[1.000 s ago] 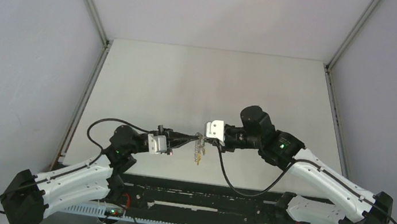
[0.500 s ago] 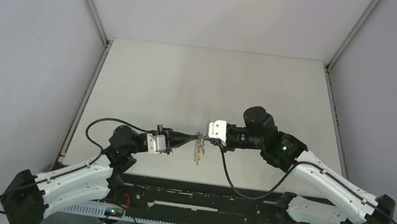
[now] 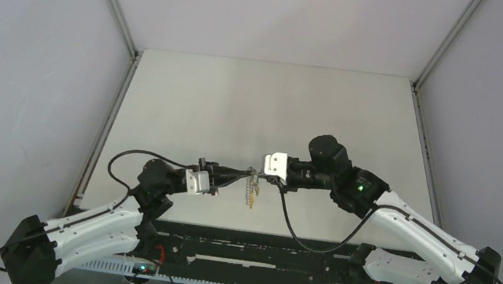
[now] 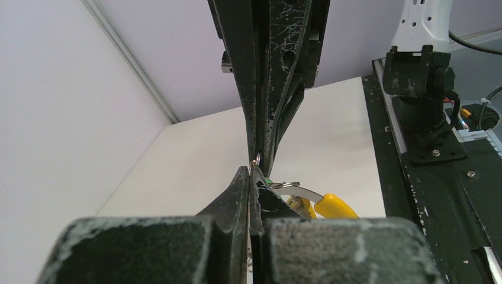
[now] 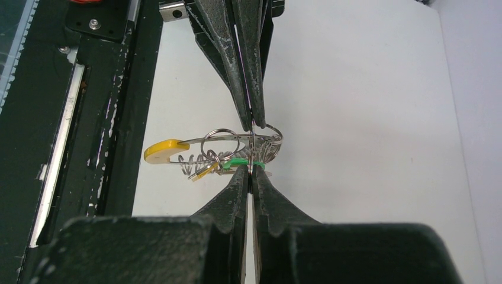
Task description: Put the keys on the keyring
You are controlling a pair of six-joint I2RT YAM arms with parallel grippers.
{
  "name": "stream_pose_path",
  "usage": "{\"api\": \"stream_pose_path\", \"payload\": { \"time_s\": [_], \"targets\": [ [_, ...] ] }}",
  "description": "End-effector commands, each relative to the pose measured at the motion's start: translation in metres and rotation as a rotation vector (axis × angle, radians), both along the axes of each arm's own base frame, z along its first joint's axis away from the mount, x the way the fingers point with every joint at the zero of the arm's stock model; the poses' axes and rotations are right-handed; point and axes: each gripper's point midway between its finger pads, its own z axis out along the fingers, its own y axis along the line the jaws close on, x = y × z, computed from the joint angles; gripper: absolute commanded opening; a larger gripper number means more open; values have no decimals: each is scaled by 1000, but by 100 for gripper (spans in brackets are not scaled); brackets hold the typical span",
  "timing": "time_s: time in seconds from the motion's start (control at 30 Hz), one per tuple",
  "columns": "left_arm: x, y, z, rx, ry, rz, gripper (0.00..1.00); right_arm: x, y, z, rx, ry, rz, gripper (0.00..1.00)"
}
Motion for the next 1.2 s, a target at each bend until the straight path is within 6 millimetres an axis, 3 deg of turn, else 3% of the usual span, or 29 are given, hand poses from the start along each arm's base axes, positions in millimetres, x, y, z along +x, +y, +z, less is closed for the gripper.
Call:
{"api": "stream_pose_path", "payload": {
  "time_s": [0.0,1.17],
  "targets": [
    [0,4,8,-38,-20,7,0,0,1,17,60,-39,6,0],
    [-3,3,9,-42,-23,-8,0,1,2,20,76,-31,5,0]
  ]
}}
